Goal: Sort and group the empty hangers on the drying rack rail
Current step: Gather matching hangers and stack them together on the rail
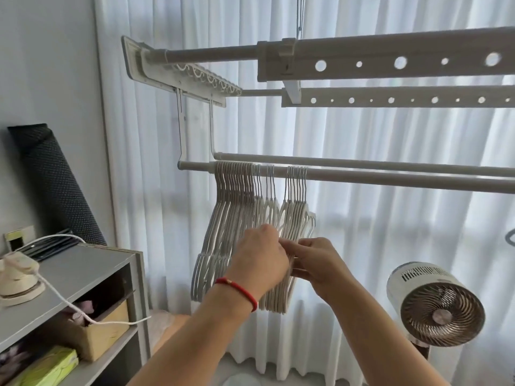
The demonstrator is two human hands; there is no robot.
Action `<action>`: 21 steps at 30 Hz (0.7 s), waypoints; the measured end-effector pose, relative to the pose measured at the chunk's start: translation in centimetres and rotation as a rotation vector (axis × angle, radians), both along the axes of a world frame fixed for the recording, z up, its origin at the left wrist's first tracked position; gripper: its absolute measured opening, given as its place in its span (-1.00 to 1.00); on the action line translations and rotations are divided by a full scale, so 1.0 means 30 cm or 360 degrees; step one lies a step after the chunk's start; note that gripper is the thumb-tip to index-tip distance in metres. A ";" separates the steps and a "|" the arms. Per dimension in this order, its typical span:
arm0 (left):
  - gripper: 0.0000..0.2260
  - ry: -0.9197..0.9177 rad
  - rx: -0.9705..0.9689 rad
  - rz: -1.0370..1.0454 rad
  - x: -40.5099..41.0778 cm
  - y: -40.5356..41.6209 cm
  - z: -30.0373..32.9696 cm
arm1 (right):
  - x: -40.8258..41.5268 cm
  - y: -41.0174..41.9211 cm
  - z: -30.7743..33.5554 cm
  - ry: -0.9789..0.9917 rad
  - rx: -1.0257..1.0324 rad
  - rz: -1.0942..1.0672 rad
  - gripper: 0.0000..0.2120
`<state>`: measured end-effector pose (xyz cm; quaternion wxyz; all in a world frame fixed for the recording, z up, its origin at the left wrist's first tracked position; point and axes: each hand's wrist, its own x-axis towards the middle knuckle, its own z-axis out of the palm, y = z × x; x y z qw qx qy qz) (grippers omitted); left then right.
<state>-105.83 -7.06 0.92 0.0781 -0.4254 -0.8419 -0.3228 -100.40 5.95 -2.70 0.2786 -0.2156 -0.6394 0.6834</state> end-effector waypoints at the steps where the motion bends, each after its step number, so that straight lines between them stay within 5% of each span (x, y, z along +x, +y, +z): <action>1: -0.76 0.0023 -0.0004 0.0000 -0.006 0.001 0.000 | -0.003 0.003 0.000 0.0009 -0.0010 -0.0010 -0.74; 21: -0.93 0.0194 0.0045 -0.0055 -0.213 0.013 -0.025 | -0.050 0.051 0.053 -0.0306 0.0463 0.0301 -0.62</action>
